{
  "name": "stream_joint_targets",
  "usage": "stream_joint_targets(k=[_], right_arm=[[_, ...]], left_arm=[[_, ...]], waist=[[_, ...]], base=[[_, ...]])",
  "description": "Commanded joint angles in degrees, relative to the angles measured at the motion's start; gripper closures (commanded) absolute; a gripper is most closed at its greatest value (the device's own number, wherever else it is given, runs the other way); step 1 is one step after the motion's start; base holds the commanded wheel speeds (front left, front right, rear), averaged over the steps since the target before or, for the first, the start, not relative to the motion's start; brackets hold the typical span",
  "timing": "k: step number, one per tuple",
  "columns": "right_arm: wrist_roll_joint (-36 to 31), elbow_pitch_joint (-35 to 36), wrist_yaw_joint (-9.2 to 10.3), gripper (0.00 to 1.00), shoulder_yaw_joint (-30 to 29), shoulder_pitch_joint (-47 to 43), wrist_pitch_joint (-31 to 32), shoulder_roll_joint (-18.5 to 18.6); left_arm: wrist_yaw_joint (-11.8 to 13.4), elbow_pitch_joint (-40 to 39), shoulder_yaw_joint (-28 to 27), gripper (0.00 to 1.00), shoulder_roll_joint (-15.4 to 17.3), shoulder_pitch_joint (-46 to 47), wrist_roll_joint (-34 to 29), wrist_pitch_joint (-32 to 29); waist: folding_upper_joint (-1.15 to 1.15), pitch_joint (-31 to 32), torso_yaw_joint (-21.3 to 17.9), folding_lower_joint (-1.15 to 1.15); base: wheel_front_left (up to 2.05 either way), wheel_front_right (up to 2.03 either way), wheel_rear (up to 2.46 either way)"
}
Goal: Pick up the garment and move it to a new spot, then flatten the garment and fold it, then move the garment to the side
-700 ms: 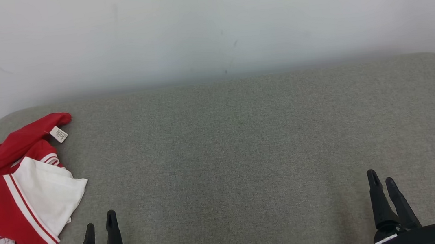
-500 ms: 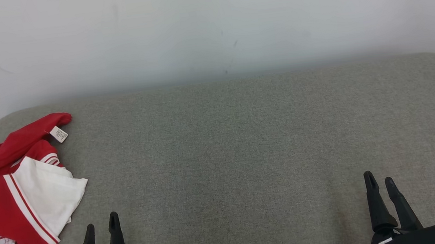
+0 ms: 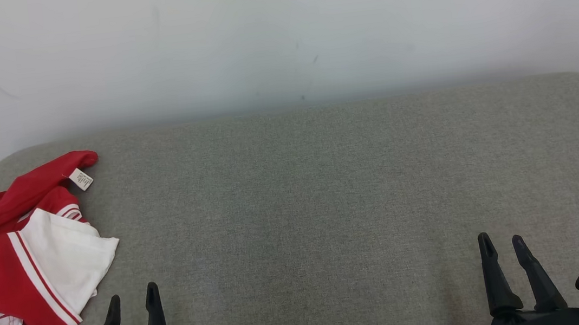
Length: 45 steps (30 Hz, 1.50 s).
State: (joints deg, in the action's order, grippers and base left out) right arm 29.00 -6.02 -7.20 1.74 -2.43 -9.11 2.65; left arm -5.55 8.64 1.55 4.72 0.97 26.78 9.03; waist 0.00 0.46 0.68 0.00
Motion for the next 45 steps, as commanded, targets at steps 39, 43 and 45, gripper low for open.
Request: stream_joint_targets(k=[39, 43, 45], right_arm=[[-19.3, 2.9, -0.35, 0.0, -0.6, -2.7, -4.2, 0.3], [-20.2, 3.1, -0.36, 0.0, -0.9, -3.1, -4.6, 0.3], [-20.3, 3.1, -0.37, 0.0, -1.1, -3.3, -4.7, 0.3]], left_arm=[[1.2, -1.8, -0.4, 0.0, 2.0, -3.1, -17.8, 5.2], [1.1, -1.5, -0.6, 0.0, 1.9, -3.2, -18.5, 5.7], [1.0, -1.3, -0.6, 0.0, 2.0, -3.2, -19.1, 5.9]], waist=[[0.0, 1.1, 0.2, 0.0], [0.0, 1.3, 0.3, 0.0], [0.0, 1.3, 0.3, 0.0]], base=[[0.0, 0.0, 0.0], [0.0, 0.0, 0.0], [0.0, 0.0, 0.0]])
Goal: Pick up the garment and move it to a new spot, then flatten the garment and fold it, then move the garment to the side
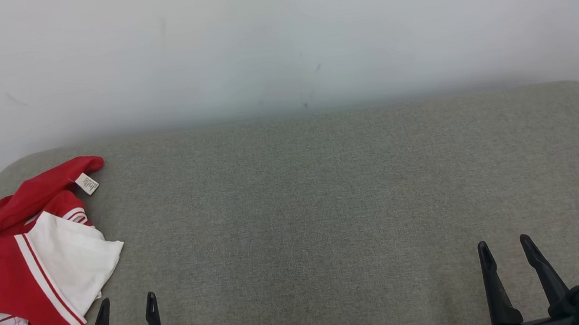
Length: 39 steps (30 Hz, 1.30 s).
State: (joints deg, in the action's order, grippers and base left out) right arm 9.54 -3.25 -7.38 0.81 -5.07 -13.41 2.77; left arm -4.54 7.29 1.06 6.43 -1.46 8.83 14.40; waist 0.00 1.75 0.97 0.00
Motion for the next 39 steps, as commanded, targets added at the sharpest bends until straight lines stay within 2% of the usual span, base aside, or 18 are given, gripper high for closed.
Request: stream_joint_targets(k=[1, 31, 39], right_arm=[[-1.2, 0.4, -0.2, 0.0, -0.2, -0.8, -0.4, 0.2], [1.7, -0.6, -0.21, 0.0, -1.1, -0.5, -0.8, 0.2], [2.0, -0.8, -0.2, 0.0, -0.6, -0.9, -1.0, 0.2]], left_arm=[[0.0, 0.1, -0.2, 0.0, 0.3, -0.8, -1.3, 0.6], [0.6, -0.8, 0.0, 0.0, 1.2, -1.3, 1.5, -1.7], [0.9, -0.6, 0.5, 0.0, 1.5, -0.8, 1.6, -1.8]], waist=[[0.0, 0.0, 0.0, 0.0], [0.0, -0.1, 0.5, 0.0], [0.0, 0.0, 2.7, 0.0]], base=[[0.0, 0.0, 0.0], [0.0, 0.0, 0.0], [0.0, 0.0, 0.0]])
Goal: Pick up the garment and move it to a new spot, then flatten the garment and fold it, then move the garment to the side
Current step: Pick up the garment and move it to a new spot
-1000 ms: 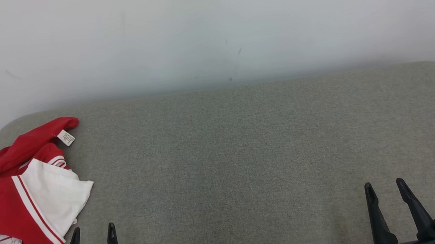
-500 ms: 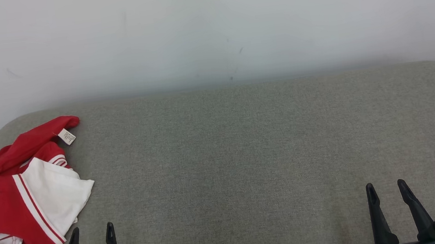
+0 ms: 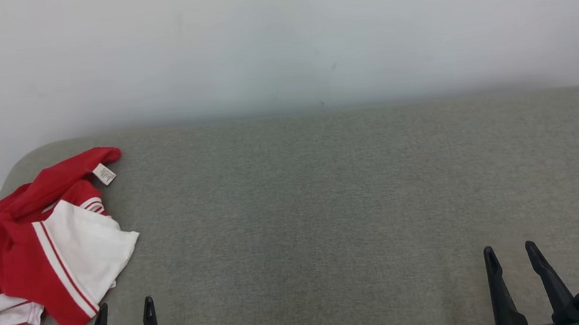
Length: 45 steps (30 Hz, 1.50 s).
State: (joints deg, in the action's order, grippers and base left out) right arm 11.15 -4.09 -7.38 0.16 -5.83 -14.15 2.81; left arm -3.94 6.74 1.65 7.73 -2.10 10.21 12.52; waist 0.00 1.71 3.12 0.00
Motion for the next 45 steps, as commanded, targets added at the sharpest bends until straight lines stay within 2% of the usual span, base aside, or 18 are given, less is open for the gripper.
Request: stream_joint_targets(k=[1, 30, 38, 45], right_arm=[[0.5, -0.1, -0.21, 0.0, 0.2, -0.3, -0.3, 0.1], [2.0, -1.1, -0.2, 0.0, 1.3, -0.7, -0.9, 0.1], [1.6, -1.0, -0.2, 0.0, 1.3, 0.1, -1.0, 0.1], [1.3, -1.1, -0.2, 0.0, 1.8, 0.7, -1.0, 0.1]], left_arm=[[0.3, 0.1, 0.0, 0.0, 0.3, -0.1, 0.3, 0.0], [1.9, -1.5, 0.2, 0.0, 2.4, -1.1, 1.5, -1.9], [2.5, -1.7, -0.2, 0.0, 2.8, -0.7, 1.9, -1.6], [3.3, -1.6, -0.9, 0.0, 3.3, -0.3, 2.3, -1.4]], waist=[[0.0, 0.2, 1.7, 0.0], [0.0, -0.2, 22.2, 0.0], [0.0, -1.4, 25.8, 0.0], [0.0, -2.1, 26.6, 0.0]], base=[[0.0, 0.0, 0.0], [0.0, 0.0, 0.0], [0.0, 0.0, 0.0], [0.0, 0.0, 0.0]])
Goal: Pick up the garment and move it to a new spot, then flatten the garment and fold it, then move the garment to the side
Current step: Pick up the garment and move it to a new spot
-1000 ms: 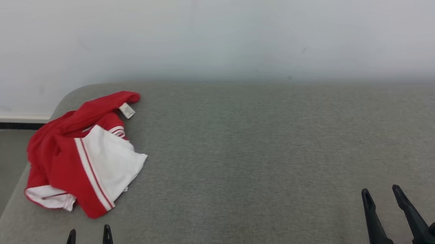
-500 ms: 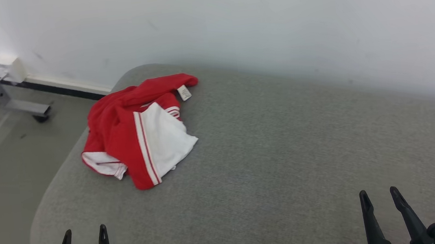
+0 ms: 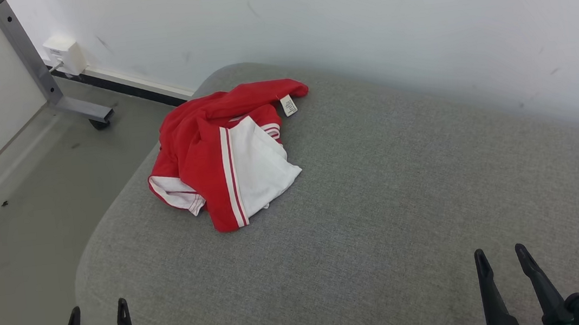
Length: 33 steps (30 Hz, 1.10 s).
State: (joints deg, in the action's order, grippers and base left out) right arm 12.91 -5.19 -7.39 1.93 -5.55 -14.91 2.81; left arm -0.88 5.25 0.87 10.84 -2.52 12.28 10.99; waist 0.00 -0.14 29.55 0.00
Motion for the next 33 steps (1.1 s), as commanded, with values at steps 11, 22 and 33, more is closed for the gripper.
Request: stream_joint_targets(k=[11, 22, 33], right_arm=[[-2.1, 0.9, -0.19, 0.0, -0.2, 2.5, 0.6, 0.1], [-5.5, 3.6, -0.19, 0.0, -1.1, 7.0, 2.2, 0.1], [-5.4, 4.1, -0.19, 0.0, -2.5, 11.0, 1.0, 0.1]], left_arm=[[1.0, 0.9, -2.3, 0.0, 0.2, 4.9, 3.0, 0.8], [-0.9, 4.0, -5.3, 0.0, 4.6, 20.9, 6.4, -0.9], [-1.9, 10.0, -10.5, 0.0, 12.0, 32.5, 10.2, -4.1]], waist=[[0.0, -3.6, -2.5, 0.0], [0.0, -12.1, -10.8, 0.0], [0.0, -19.6, -21.4, 0.0]], base=[[0.0, 0.0, 0.0], [0.0, 0.0, 0.0], [0.0, 0.0, 0.0]])
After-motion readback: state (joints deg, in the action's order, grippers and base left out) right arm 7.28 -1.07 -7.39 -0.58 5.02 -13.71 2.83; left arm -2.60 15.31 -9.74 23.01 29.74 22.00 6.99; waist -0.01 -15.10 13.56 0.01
